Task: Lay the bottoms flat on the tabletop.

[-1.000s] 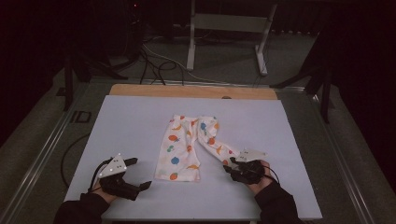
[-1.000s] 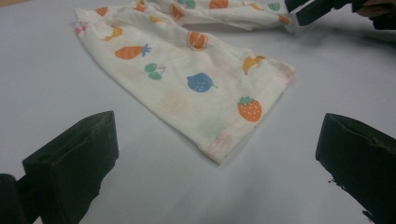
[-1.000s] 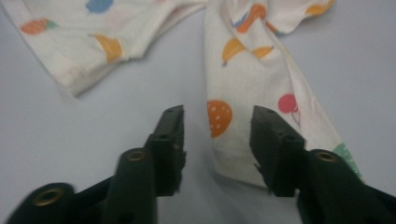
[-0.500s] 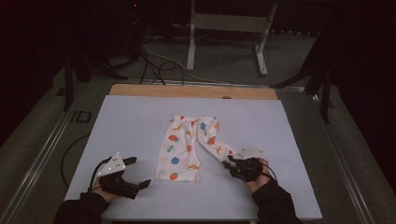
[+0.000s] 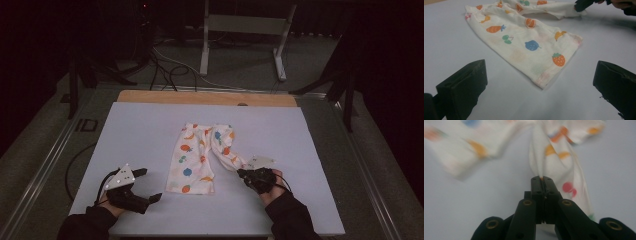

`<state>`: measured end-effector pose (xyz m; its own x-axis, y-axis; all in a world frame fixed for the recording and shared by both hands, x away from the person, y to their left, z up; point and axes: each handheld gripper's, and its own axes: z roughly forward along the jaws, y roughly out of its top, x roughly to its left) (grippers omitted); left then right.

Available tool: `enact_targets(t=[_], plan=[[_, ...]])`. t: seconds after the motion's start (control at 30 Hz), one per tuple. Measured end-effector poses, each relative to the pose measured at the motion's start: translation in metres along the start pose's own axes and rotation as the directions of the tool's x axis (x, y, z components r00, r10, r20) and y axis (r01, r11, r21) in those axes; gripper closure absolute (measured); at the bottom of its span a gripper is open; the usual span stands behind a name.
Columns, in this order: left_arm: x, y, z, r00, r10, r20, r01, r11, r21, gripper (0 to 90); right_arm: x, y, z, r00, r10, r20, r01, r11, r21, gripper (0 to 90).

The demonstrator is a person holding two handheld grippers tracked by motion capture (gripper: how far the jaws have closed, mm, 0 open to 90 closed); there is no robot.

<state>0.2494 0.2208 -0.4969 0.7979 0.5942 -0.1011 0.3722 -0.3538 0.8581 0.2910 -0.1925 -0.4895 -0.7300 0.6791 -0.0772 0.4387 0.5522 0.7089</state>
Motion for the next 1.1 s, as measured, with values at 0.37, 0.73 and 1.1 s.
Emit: enact_targets(t=[0.37, 0.73, 1.1], plan=[[0.002, -0.001, -0.001, 0.9998, -0.01, 0.02, 0.01, 0.9999, -0.001, 0.1, 0.0, 0.013, -0.003, 0.9778, 0.118, -0.173, -0.132, 0.988, -0.073, 89.1], [0.002, -0.002, 0.0, 0.9996, -0.012, 0.025, 0.012, 0.9999, -0.004, 0.1, -0.002, 0.002, -0.002, 0.9831, 0.118, -0.14, -0.124, 0.992, -0.034, 61.3], [0.001, -0.001, -0.001, 0.9997, -0.007, 0.025, 0.007, 0.9999, -0.011, 0.1, -0.004, -0.018, 0.009, 0.9844, 0.16, -0.073, -0.155, 0.985, 0.07, 65.9]])
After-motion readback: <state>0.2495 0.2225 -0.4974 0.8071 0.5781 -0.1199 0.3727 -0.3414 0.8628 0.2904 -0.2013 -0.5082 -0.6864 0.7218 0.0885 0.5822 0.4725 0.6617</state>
